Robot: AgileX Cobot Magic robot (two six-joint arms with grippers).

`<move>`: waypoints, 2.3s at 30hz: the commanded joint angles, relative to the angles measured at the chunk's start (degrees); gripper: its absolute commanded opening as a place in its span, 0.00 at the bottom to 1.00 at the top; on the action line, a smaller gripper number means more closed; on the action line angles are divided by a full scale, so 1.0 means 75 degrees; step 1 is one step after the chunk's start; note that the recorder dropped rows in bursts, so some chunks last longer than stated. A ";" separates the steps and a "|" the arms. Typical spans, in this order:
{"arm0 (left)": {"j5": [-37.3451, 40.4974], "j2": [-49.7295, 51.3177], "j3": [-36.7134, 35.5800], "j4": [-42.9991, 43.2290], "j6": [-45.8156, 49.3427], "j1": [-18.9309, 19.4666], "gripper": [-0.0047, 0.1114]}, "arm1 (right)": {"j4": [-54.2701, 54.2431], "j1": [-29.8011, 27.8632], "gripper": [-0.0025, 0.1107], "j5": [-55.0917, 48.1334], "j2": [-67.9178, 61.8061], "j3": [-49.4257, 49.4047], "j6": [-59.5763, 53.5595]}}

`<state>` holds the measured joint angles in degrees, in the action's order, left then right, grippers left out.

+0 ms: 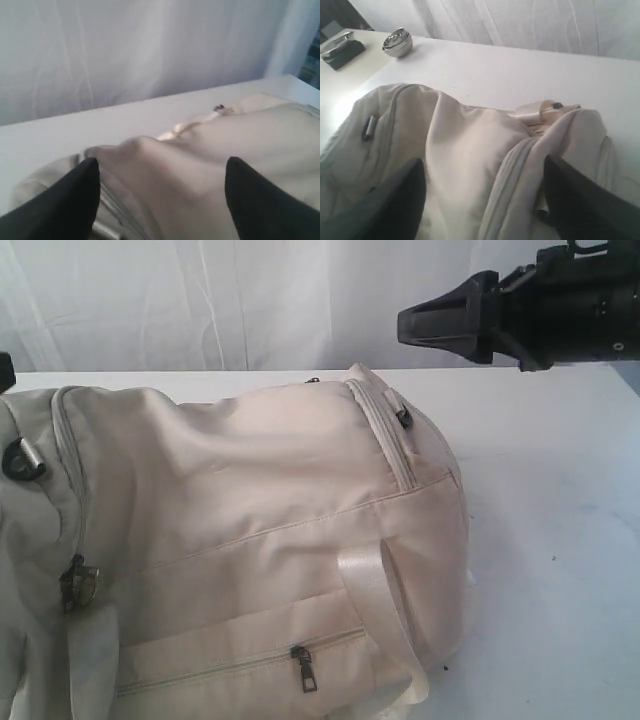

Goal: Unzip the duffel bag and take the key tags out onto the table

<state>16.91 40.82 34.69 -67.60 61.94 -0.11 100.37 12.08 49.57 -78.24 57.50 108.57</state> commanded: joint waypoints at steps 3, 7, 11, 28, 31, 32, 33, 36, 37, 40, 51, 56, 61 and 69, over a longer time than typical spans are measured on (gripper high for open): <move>0.1914 -0.0501 0.0008 0.6713 -0.6193 -0.0001 0.67 | -0.0056 -0.0012 0.57 0.1159 -0.0204 -0.0041 0.0700; 0.2286 -0.0501 0.0008 0.7636 -0.8259 -0.0001 0.68 | -0.0056 -0.0012 0.56 0.0965 -0.0218 -0.0196 0.0572; 0.2612 -0.0501 0.0008 0.6414 -0.7981 -0.0001 0.68 | -0.0056 -0.0012 0.56 0.0938 -0.0247 -0.0359 0.0321; 0.2390 0.0554 0.0008 0.4514 -0.6618 -0.0001 0.65 | -0.0056 -0.0012 0.53 0.0966 -0.0428 -0.0669 0.0359; 0.2354 0.0847 0.0008 0.4503 -0.6618 -0.0001 0.61 | -0.0056 0.0007 0.52 0.0951 -0.0558 -0.0669 0.0290; 0.2334 0.0903 0.0008 0.4503 -0.6618 -0.0001 0.60 | -0.0056 0.0043 0.52 0.0951 -0.0609 -0.0669 0.0277; 0.2300 0.0965 0.0008 0.4460 -0.6618 -0.0001 0.57 | -0.0056 0.0101 0.52 0.0932 -0.0684 -0.0669 0.0260; 0.2257 0.1060 0.0008 0.4384 -0.6618 -0.0001 0.47 | -0.0056 0.0413 0.52 0.0842 -0.0972 -0.0669 0.0120; 0.2257 0.1060 0.0008 0.4384 -0.6618 -0.0001 0.42 | -0.0056 0.0544 0.52 0.0789 -0.1050 -0.0669 0.0043; 0.2272 0.1060 0.0008 0.4384 -0.6618 -0.0001 0.28 | -0.0056 0.0845 0.51 0.0311 -0.1266 -0.0669 -0.0428; 0.2058 0.1060 0.0008 0.4484 -0.6346 -0.0001 0.04 | -0.0056 0.1000 0.23 -0.1171 -0.1371 -0.0669 -0.0464; 0.1877 0.1044 0.0008 0.5159 -0.6342 -0.0001 0.04 | -0.0056 0.0898 0.06 -0.1267 -0.1371 -0.0655 -0.0479; 0.1877 0.0698 0.0008 0.6601 -0.6992 -0.0001 0.04 | -0.0056 -0.0156 0.05 -0.1182 -0.1097 -0.0655 -0.0428; 0.1754 0.0333 0.0008 0.9306 -0.8837 -0.0001 0.04 | -0.0056 -0.1298 0.05 0.0674 -0.0957 -0.0655 -0.0399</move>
<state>31.43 43.81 34.71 -4.76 -2.57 -0.33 101.90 4.88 55.69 -86.41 52.28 105.83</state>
